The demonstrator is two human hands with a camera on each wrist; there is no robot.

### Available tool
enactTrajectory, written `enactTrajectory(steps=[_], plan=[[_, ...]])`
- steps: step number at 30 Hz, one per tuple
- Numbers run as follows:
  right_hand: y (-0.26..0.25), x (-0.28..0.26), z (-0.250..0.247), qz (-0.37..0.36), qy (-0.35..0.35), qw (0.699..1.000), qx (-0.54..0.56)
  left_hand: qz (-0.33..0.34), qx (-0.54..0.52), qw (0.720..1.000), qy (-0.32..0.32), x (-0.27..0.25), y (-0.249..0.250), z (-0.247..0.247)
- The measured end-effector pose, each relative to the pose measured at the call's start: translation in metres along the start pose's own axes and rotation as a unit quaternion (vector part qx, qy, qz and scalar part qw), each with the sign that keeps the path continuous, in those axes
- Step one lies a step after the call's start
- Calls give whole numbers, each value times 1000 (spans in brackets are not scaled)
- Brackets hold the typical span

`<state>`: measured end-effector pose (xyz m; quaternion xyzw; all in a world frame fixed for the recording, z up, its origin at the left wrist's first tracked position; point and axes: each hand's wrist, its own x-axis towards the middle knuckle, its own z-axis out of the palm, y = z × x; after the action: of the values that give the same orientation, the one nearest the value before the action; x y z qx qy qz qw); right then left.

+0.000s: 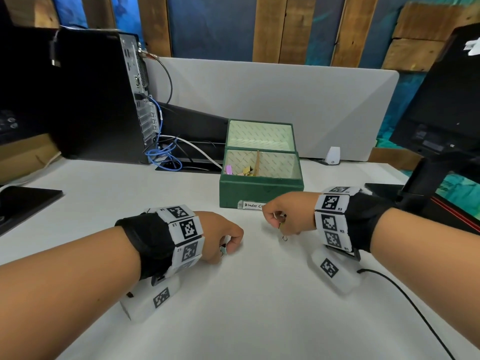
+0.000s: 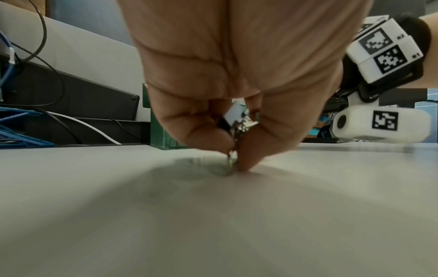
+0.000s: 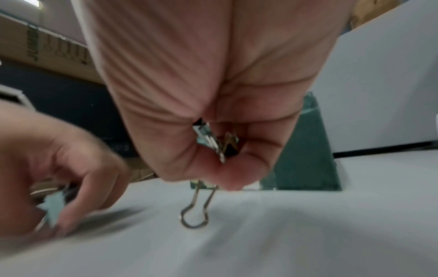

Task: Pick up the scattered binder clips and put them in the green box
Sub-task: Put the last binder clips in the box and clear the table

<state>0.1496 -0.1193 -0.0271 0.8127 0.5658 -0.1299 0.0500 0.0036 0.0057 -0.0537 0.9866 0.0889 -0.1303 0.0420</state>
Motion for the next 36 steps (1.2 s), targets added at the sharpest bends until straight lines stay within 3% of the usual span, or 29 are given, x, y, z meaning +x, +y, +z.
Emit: enactTrajectory(steps=[4, 7, 10, 12, 17, 24, 31, 34, 36], plan=[[5, -5, -32, 0, 45, 999, 14, 2, -21, 1000, 1, 0, -3, -1], [9, -4, -64, 15, 159, 987, 12, -11, -42, 999, 16, 0, -4, -5], [15, 5, -86, 20, 288, 957, 26, -26, -71, 995, 65, 4, -7, -20], [22, 18, -86, 42, 338, 939, 49, -25, -87, 990, 105, 7, -10, -35], [44, 45, -64, 111, 242, 962, 61, -38, -131, 966, 218, 25, -7, -78], [59, 38, -61, 125, 230, 955, 138, -35, -271, 905, 327, 91, 6, -119], [81, 25, -55, 135, 263, 938, 179, -66, -324, 907, 262, 136, 4, -103], [91, 21, -52, 159, 272, 928, 197, -107, -285, 907, 293, 129, -14, -94], [95, 22, -50, 174, 256, 927, 214, -174, -234, 905, 309, 122, -30, -88]])
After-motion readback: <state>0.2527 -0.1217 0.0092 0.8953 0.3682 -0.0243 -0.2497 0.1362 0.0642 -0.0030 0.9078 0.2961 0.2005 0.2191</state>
